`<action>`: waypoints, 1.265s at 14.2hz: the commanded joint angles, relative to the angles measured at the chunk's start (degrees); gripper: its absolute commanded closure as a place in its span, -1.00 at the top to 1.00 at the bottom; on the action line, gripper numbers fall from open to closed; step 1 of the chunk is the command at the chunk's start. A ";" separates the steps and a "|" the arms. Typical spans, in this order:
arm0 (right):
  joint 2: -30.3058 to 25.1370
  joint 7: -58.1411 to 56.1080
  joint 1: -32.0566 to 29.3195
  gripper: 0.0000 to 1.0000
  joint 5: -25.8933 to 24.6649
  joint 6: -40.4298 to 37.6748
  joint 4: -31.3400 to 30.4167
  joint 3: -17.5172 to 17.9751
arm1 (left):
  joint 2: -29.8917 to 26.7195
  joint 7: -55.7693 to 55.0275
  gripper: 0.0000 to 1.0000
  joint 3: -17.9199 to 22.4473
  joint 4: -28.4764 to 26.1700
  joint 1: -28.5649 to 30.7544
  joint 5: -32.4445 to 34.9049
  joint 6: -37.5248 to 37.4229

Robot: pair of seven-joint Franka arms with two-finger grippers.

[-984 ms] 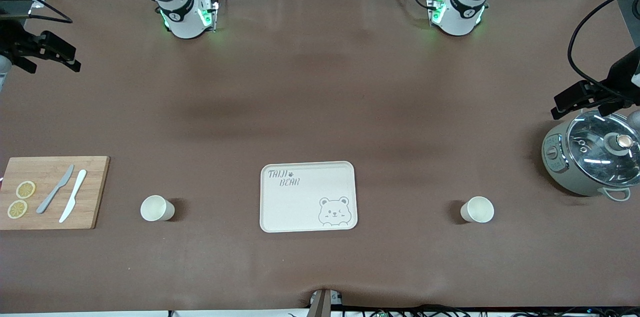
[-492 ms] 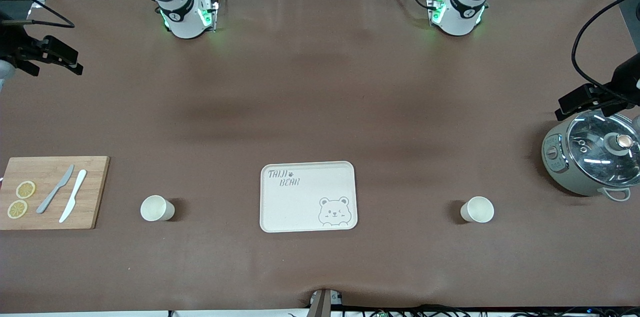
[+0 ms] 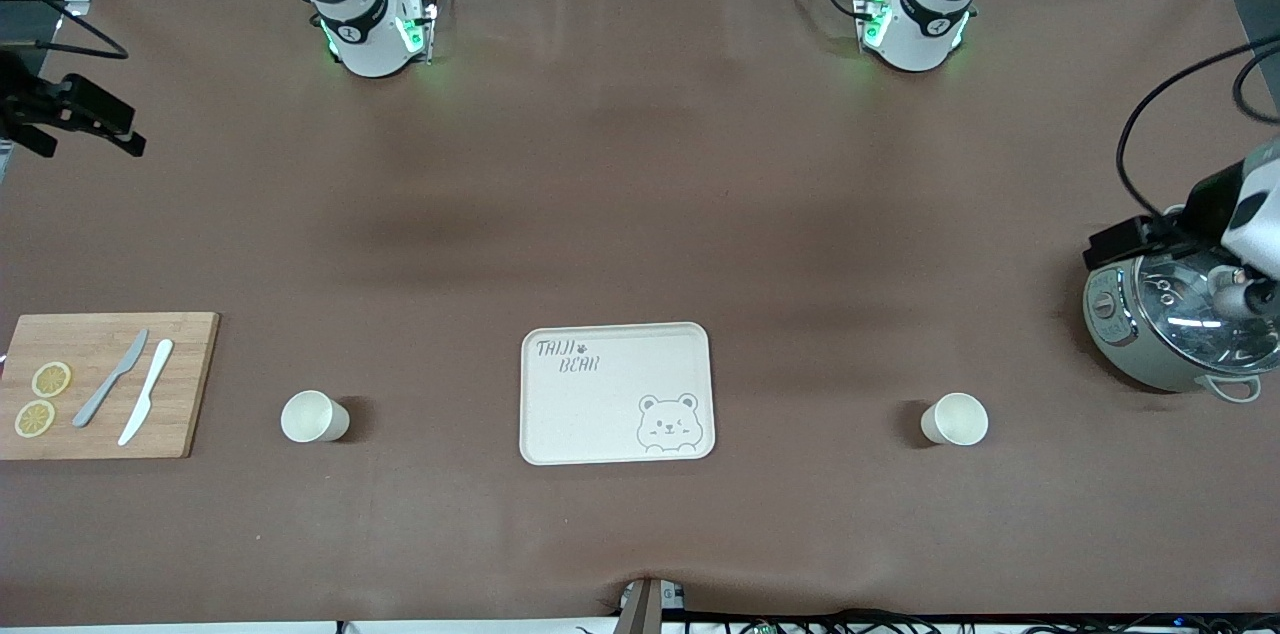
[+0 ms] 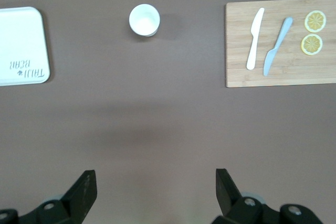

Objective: Place white IKEA cup upright on tray with both arms
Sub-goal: 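Reach the right gripper to one white cup while the left gripper reaches the other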

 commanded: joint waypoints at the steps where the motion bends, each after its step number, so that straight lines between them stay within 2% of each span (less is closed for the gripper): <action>1: 6.38 -3.77 -4.17 1.00 0.29 -0.35 3.65 0.56 | 4.23 0.65 1.00 -0.26 0.83 2.04 -0.32 2.48; 4: 12.19 -9.84 -4.62 1.00 -0.50 3.33 7.07 0.56 | 8.89 0.56 1.00 -0.26 0.83 1.69 -0.15 5.46; 7: 15.97 -9.85 -3.75 1.00 -0.24 11.93 6.64 0.56 | 12.85 0.65 1.00 -0.26 0.74 1.34 -0.06 11.79; 10: 22.03 -9.85 -3.92 1.00 0.72 20.20 6.46 0.99 | 16.45 1.09 1.00 -0.26 0.65 1.17 -0.06 16.63; 14: 25.82 -8.10 -1.81 1.00 0.73 22.76 6.64 0.82 | 21.64 1.79 1.00 -0.43 0.56 0.64 -0.06 21.55; 18: 30.48 -7.66 -1.90 1.00 0.37 30.05 6.64 0.82 | 25.24 1.88 1.00 -0.43 0.56 0.20 -0.06 25.68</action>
